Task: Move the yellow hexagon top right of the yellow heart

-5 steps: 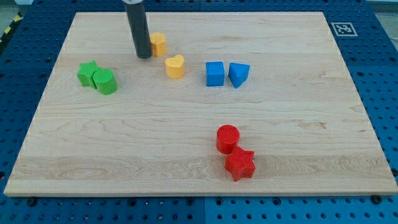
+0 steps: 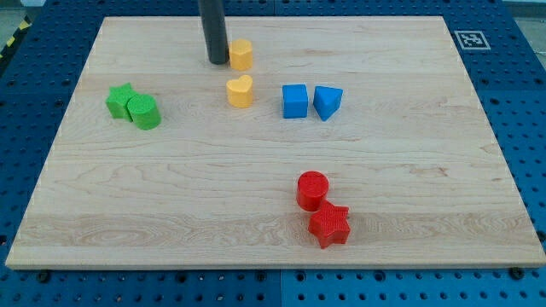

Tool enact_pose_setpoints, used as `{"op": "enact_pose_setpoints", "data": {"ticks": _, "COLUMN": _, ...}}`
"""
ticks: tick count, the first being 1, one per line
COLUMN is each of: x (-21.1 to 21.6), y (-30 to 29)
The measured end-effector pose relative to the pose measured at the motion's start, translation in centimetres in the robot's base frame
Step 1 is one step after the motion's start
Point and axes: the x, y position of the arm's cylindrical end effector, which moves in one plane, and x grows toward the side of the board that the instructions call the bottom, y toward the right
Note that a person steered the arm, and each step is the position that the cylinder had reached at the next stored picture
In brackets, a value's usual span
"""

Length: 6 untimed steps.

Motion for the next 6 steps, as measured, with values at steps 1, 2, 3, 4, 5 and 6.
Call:
{"op": "enact_pose_setpoints", "data": {"ticks": 1, "x": -0.9, "y": 2.0}}
{"op": "enact_pose_setpoints", "data": {"ticks": 2, "x": 0.2, "y": 2.1}}
{"op": "enact_pose_setpoints", "data": {"ticks": 3, "x": 4.1, "y": 3.6}}
{"op": "enact_pose_setpoints", "data": {"ticks": 4, "x": 5.0, "y": 7.6}}
{"op": "enact_pose_setpoints", "data": {"ticks": 5, "x": 5.1, "y": 8.0}}
{"op": "enact_pose_setpoints", "data": {"ticks": 6, "x": 5.0, "y": 7.8}}
